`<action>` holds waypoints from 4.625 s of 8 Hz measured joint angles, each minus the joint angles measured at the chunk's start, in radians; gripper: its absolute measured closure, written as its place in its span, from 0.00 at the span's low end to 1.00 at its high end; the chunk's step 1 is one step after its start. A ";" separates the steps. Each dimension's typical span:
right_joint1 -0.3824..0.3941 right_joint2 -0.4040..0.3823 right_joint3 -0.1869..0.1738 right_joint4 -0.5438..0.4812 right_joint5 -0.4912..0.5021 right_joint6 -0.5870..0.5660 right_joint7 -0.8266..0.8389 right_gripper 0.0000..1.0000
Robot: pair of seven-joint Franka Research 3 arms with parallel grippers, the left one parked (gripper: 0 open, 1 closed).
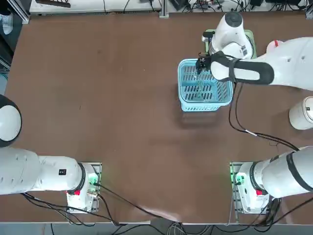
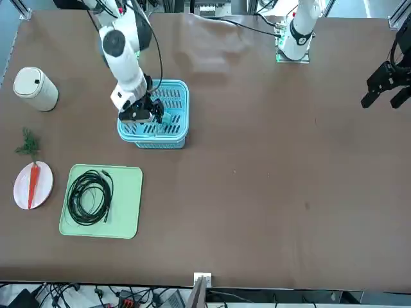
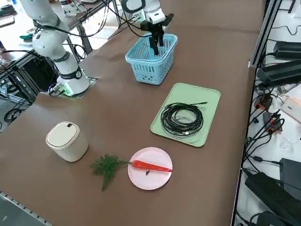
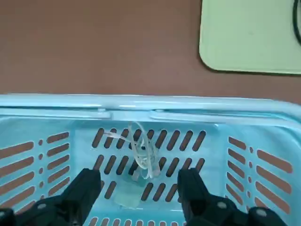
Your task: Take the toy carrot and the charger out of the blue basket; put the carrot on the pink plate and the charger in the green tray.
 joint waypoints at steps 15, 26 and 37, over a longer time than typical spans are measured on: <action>0.002 0.221 -0.008 0.163 -0.087 -0.036 0.000 0.09; 0.003 0.177 -0.013 0.187 -0.090 -0.124 -0.016 0.98; 0.069 -0.194 -0.023 0.425 -0.058 -0.774 -0.023 0.98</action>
